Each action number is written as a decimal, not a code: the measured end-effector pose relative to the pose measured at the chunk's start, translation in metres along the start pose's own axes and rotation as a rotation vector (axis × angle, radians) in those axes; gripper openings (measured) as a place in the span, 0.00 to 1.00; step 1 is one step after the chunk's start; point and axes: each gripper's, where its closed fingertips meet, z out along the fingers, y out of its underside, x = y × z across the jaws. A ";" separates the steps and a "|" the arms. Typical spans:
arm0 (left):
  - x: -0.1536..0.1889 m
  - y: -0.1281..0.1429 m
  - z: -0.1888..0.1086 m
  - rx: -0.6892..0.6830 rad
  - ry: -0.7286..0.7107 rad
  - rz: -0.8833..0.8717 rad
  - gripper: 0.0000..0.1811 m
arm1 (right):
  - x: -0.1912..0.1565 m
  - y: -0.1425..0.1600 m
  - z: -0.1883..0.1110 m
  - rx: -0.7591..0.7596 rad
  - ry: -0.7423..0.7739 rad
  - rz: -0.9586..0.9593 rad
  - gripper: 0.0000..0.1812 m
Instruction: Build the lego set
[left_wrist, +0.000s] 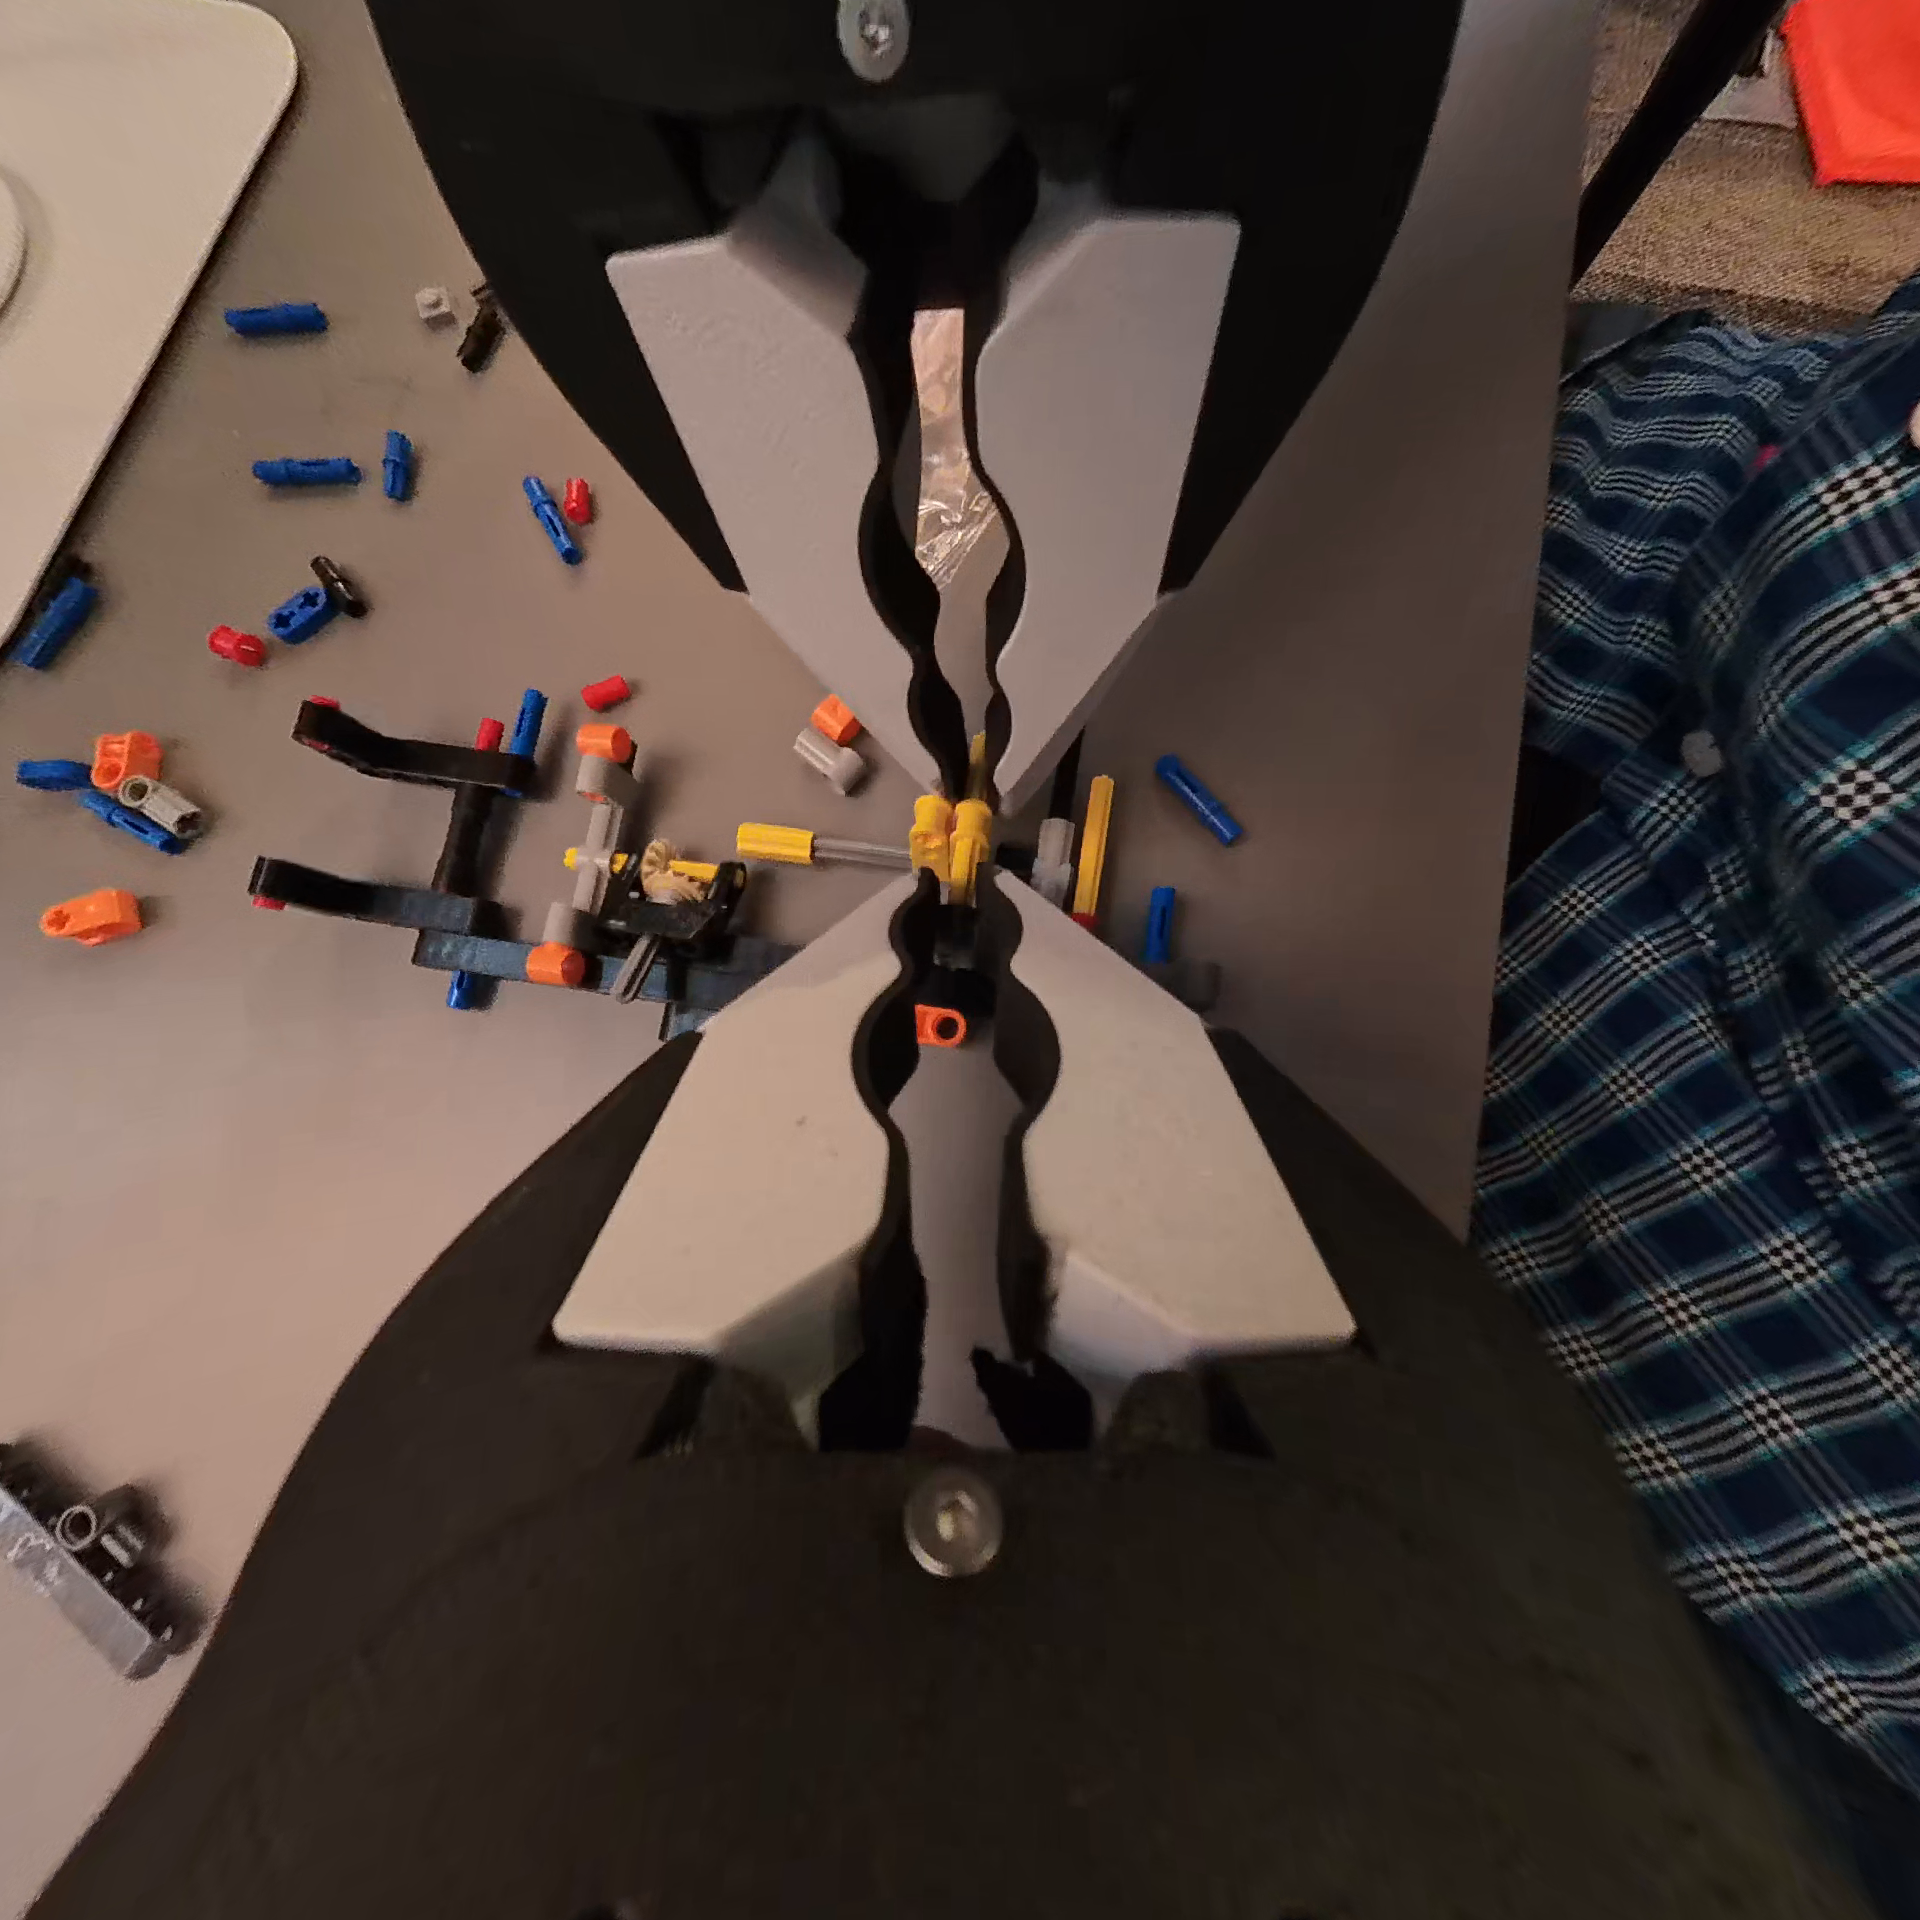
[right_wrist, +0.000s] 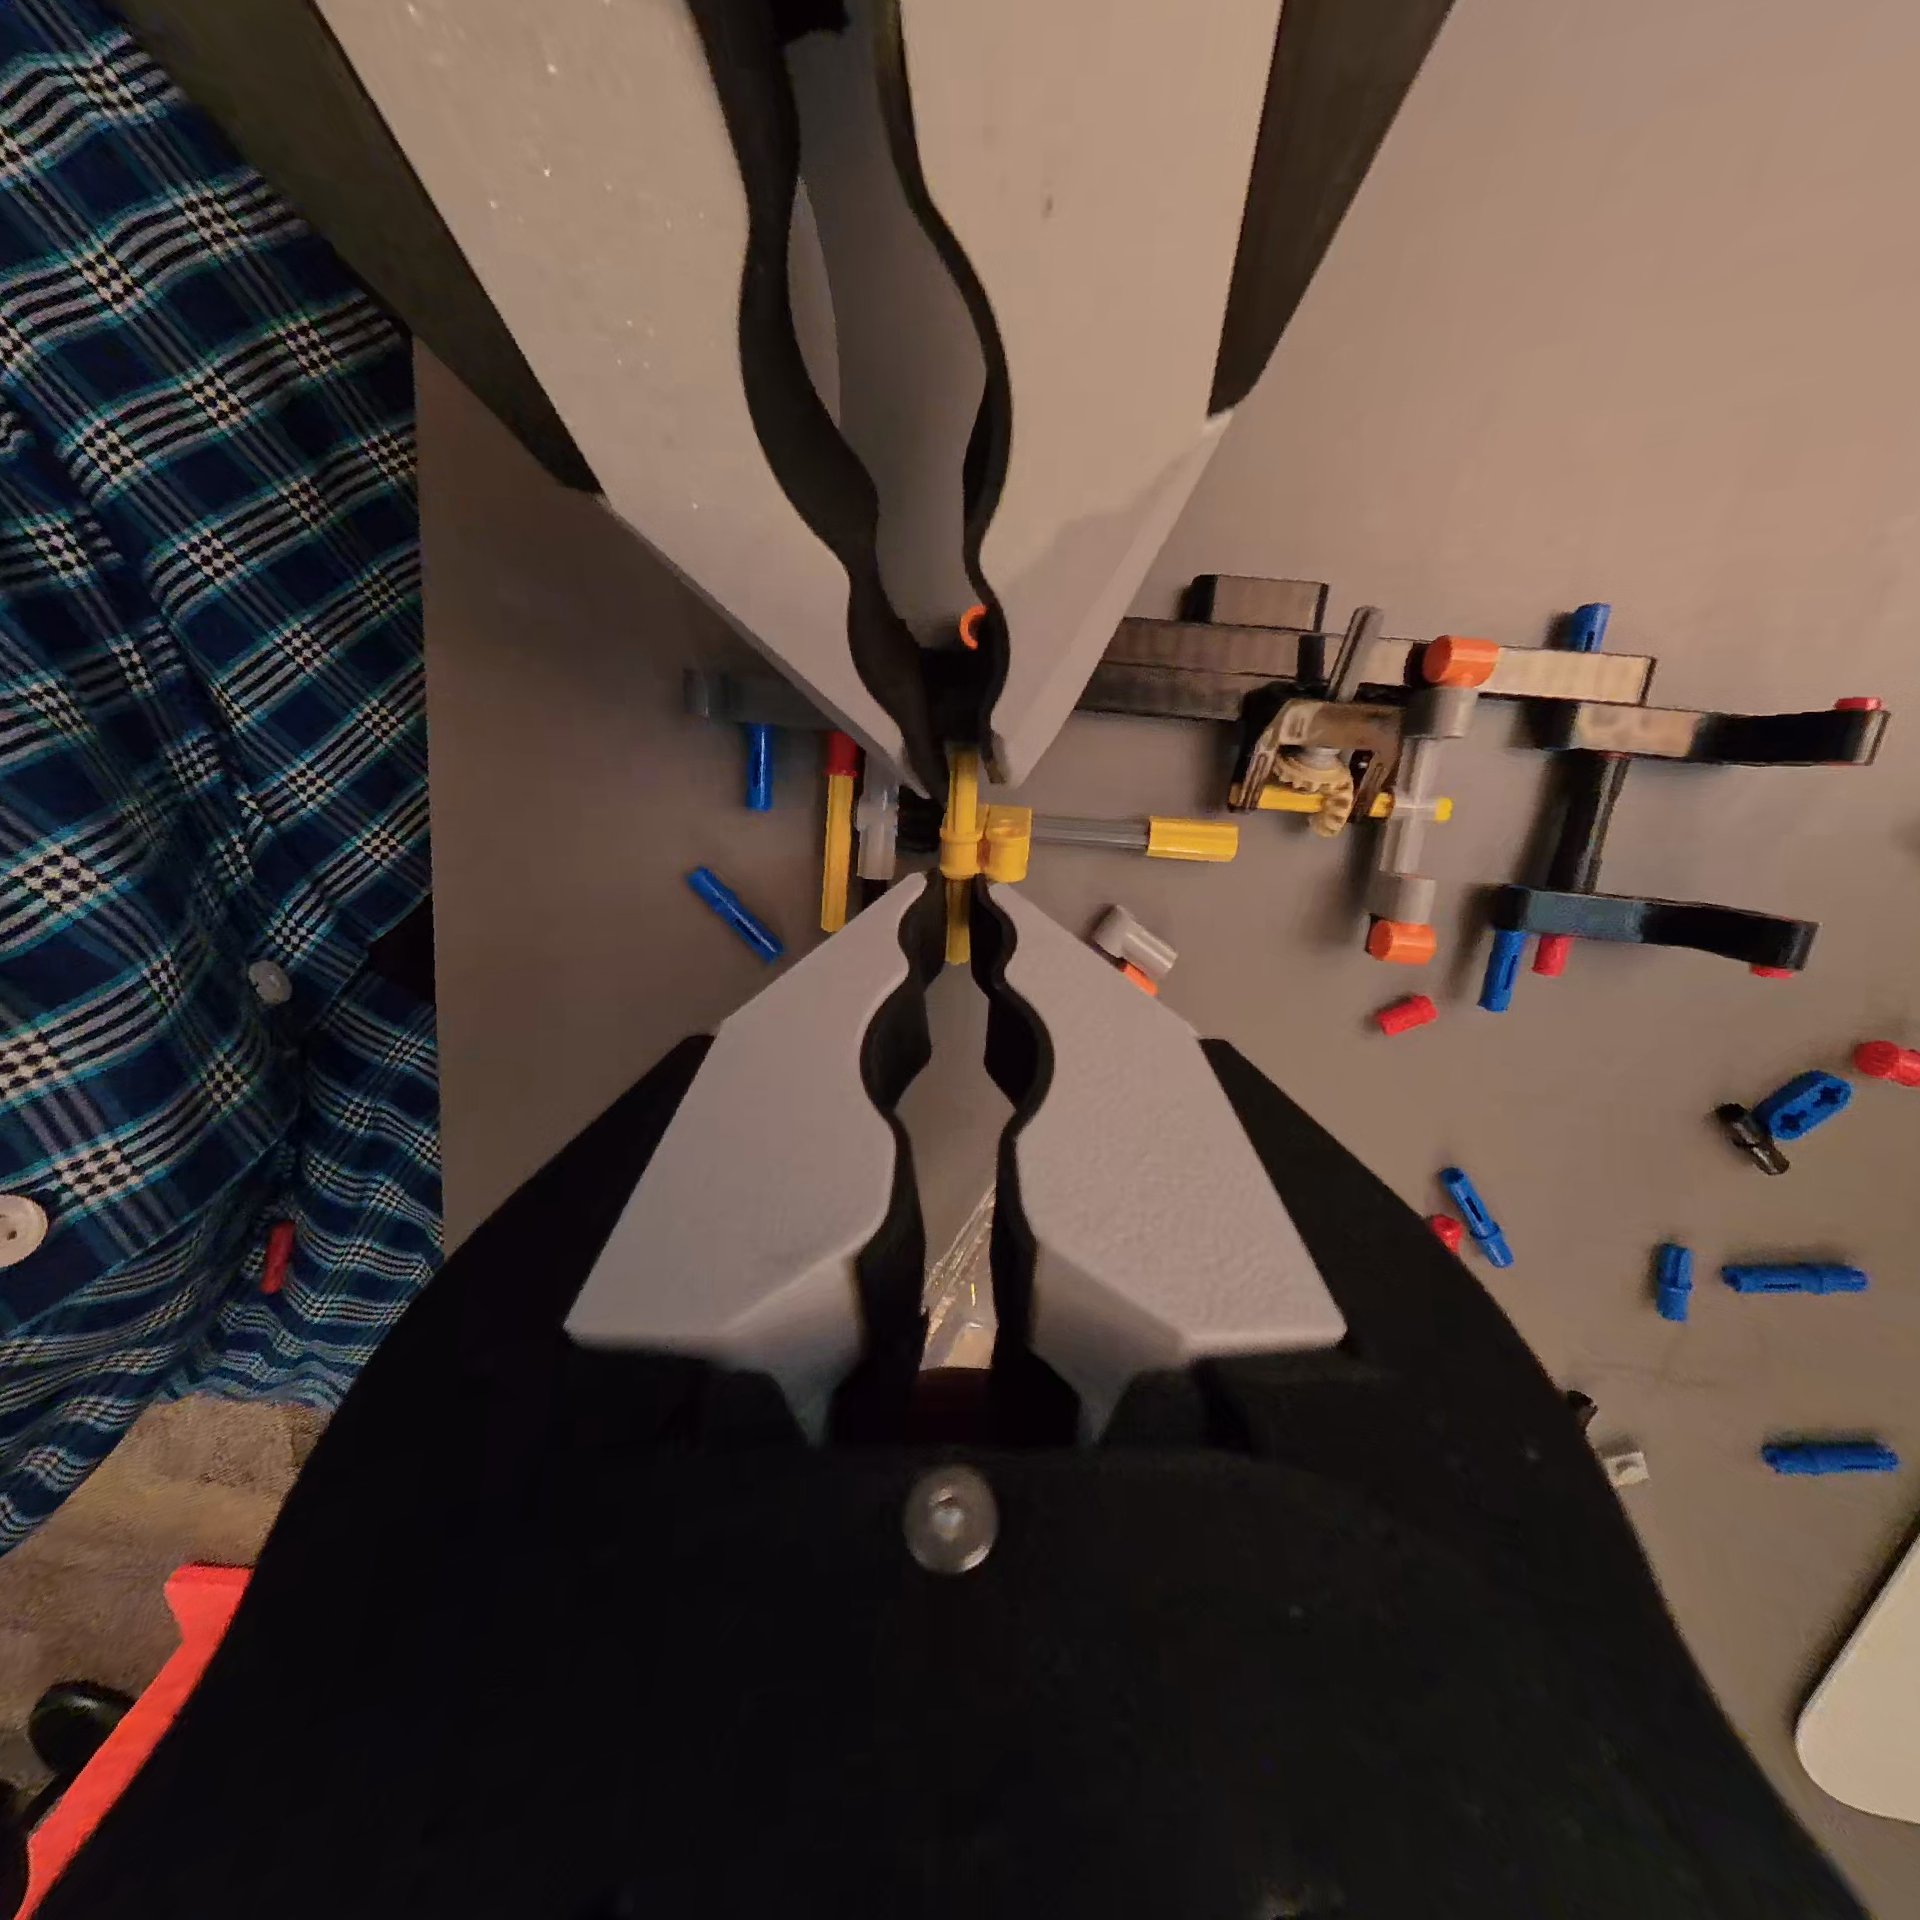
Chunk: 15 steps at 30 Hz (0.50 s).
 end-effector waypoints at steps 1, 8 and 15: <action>0.000 0.000 0.000 -0.002 -0.002 0.005 0.02 | 0.000 0.000 0.000 0.001 -0.001 0.000 0.01; 0.001 0.001 0.002 0.017 -0.002 0.007 0.02 | -0.001 0.000 -0.001 -0.007 -0.004 0.005 0.01; 0.002 0.004 0.003 0.014 0.007 -0.012 0.06 | -0.001 0.003 0.000 -0.033 -0.001 0.009 0.01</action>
